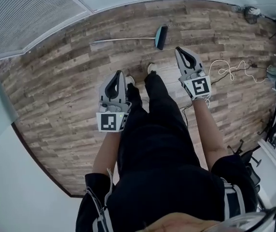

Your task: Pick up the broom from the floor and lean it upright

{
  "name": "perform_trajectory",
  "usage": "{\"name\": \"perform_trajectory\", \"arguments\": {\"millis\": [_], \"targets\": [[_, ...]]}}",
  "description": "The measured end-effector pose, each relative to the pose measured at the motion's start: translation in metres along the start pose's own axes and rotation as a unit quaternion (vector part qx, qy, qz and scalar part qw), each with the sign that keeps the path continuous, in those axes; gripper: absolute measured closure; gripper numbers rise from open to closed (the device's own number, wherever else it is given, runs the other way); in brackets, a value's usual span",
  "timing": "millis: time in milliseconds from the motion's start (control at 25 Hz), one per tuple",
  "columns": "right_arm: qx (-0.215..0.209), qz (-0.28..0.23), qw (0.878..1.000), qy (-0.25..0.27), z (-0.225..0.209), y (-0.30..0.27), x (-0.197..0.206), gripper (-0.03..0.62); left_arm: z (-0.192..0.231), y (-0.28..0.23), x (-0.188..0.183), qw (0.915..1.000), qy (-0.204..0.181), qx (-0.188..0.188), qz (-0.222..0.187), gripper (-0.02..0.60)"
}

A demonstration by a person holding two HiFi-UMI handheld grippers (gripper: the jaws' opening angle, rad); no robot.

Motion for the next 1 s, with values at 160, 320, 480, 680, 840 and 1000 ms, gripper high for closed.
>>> {"name": "perform_trajectory", "arguments": {"millis": [160, 320, 480, 680, 840, 1000], "targets": [[-0.050, 0.065, 0.997, 0.007, -0.028, -0.056, 0.044, 0.577, 0.008, -0.033, 0.027, 0.9989, -0.003, 0.035, 0.030, 0.561], [-0.120, 0.133, 0.984, 0.018, -0.033, -0.107, 0.119, 0.577, 0.035, -0.059, 0.071, 0.9997, 0.010, -0.008, 0.021, 0.561], [-0.140, 0.166, 0.976, 0.027, -0.036, -0.161, 0.203, 0.576, 0.068, -0.092, 0.144, 0.9991, 0.025, -0.031, 0.014, 0.561], [-0.175, 0.201, 0.963, 0.038, -0.018, -0.242, 0.326, 0.574, 0.100, -0.113, 0.236, 0.9988, 0.027, -0.037, 0.014, 0.561], [-0.220, 0.244, 0.943, 0.050, -0.004, -0.300, 0.420, 0.551, 0.127, -0.134, 0.308, 0.9987, 0.019, -0.044, 0.018, 0.561], [-0.254, 0.279, 0.924, 0.070, -0.001, -0.348, 0.504, 0.482, 0.153, -0.153, 0.382, 0.9974, 0.033, -0.051, 0.038, 0.561]]}}
Point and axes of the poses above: the fingertips, and each gripper's own axes: y backward along the fingers, z to its left, x out of its underside, the point moved 8 cm from there along y, backward along the fingers, and after that the axes turned 6 degrees about -x, right-handed, at the moved point
